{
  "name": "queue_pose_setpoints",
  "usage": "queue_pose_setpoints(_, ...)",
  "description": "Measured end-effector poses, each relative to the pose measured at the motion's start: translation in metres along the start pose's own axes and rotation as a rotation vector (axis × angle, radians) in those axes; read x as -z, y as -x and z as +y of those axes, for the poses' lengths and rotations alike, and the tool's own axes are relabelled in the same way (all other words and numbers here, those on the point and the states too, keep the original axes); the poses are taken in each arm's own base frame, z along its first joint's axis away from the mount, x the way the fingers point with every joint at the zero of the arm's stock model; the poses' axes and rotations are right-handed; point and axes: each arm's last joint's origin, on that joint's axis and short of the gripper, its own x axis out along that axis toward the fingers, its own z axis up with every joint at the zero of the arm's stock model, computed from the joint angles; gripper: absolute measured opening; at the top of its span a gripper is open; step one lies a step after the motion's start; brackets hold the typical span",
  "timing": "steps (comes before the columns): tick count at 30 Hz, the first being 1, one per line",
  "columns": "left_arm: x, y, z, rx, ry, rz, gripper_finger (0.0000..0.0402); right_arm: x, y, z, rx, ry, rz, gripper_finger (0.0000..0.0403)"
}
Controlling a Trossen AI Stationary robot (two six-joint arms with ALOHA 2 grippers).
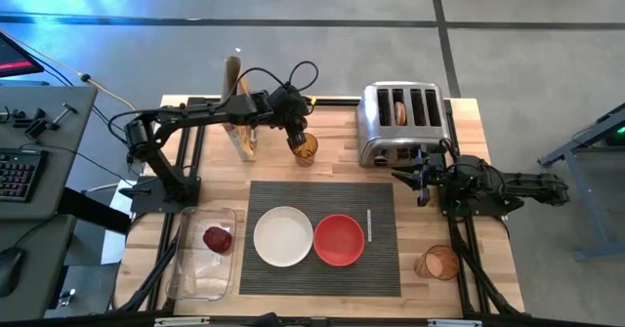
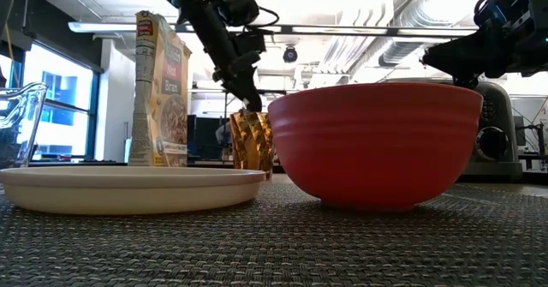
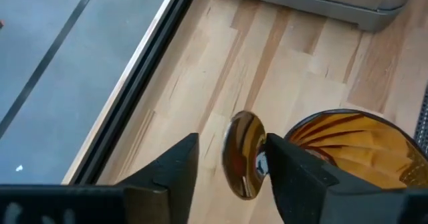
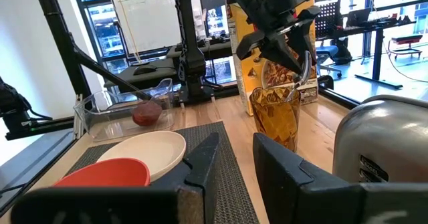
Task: Arrange a breakfast setting
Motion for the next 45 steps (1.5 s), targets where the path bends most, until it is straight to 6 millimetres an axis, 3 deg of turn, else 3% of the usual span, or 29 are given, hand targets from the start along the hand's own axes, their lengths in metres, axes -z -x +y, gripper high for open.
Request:
queue_pose_setpoints(8,-0.0001,0.0,-0.0002,0.002,0.012,-0.001,0.009,-0.0001,0.0,0.0,0.0,0.0,0.0,0.0083)
queue_pose_setpoints(26,0.0007,0.001,-0.0007,0.014,0.013,0.009,0.0014,0.0,0.0,0.0,0.0,0.0,0.0,0.0083)
queue_pose_setpoints(45,-0.0003,0.0029,-0.0074,0.018,0.02,0.007,0.0001,0.0,0.0,0.0,0.0,0.0,0.0,0.0083)
